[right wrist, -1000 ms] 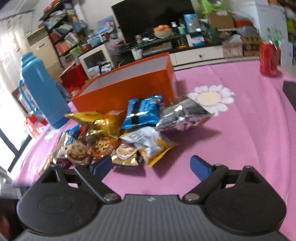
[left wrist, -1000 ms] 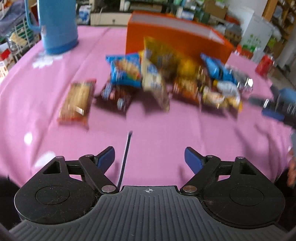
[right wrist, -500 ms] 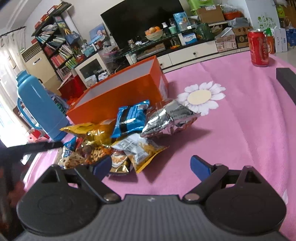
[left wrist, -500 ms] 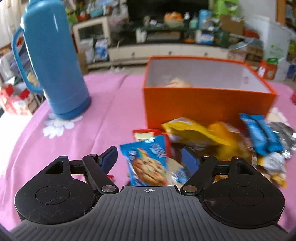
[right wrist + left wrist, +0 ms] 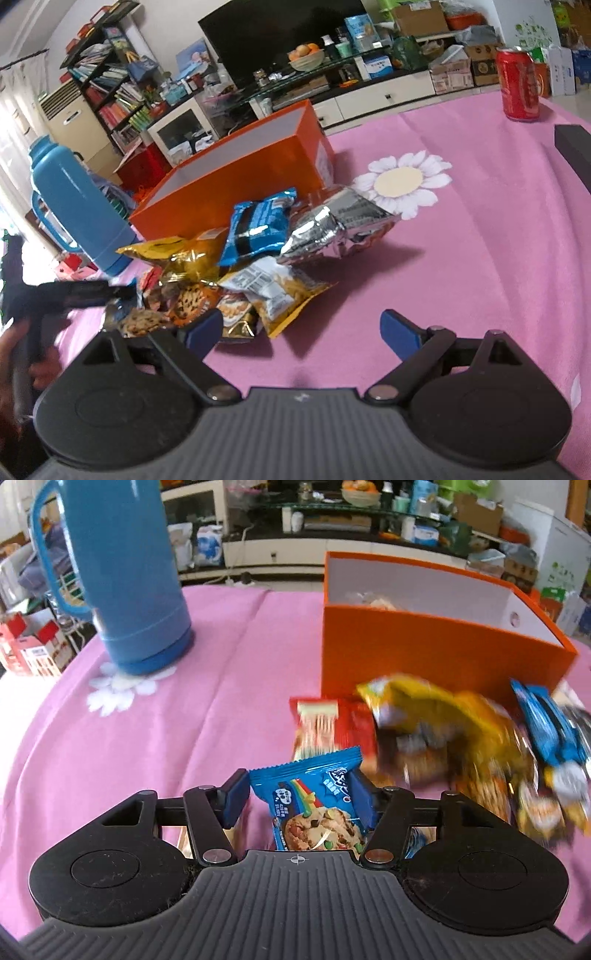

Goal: Organize snacks
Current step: 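Return to the pile and grasp the blue cookie packet with the left tool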

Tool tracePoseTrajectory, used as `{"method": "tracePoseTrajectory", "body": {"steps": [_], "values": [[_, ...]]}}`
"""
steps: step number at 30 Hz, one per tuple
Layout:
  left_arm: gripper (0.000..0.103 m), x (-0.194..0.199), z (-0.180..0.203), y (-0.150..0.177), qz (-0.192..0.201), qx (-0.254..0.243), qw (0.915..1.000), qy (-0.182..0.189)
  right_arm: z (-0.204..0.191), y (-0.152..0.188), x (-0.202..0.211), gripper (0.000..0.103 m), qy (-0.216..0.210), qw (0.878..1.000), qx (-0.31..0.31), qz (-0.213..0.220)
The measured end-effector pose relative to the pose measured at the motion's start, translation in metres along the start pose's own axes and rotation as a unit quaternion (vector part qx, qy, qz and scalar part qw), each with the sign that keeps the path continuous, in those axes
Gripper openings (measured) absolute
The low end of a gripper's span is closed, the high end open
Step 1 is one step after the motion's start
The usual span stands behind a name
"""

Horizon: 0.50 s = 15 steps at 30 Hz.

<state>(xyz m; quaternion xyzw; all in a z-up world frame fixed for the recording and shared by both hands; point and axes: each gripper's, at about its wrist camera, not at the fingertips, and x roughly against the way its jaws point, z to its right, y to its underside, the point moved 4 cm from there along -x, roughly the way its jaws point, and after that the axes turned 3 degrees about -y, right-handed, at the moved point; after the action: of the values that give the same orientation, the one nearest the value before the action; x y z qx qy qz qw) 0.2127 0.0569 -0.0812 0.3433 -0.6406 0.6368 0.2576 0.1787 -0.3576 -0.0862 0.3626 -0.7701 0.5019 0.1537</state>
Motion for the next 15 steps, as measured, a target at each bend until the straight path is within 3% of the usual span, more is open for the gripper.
{"method": "tracePoseTrajectory", "body": {"steps": [8, 10, 12, 15], "values": [[0.029, 0.039, 0.005, 0.066, -0.037, -0.007, 0.9982, 0.047, -0.004, 0.004, -0.006, 0.093, 0.019, 1.0, 0.022, -0.01], [0.034, 0.039, 0.007, 0.074, -0.033, -0.027, 0.9987, 0.026, -0.004, 0.005, -0.006, 0.093, 0.023, 0.999, 0.026, -0.009], [0.057, 0.044, 0.003, 0.079, -0.03, -0.01, 0.9994, 0.014, -0.004, 0.005, -0.006, 0.093, 0.027, 0.999, 0.032, -0.006], [0.058, 0.055, 0.0, 0.085, -0.035, 0.025, 0.9984, 0.035, -0.004, 0.005, -0.005, 0.093, 0.038, 0.998, 0.043, -0.001]]}}
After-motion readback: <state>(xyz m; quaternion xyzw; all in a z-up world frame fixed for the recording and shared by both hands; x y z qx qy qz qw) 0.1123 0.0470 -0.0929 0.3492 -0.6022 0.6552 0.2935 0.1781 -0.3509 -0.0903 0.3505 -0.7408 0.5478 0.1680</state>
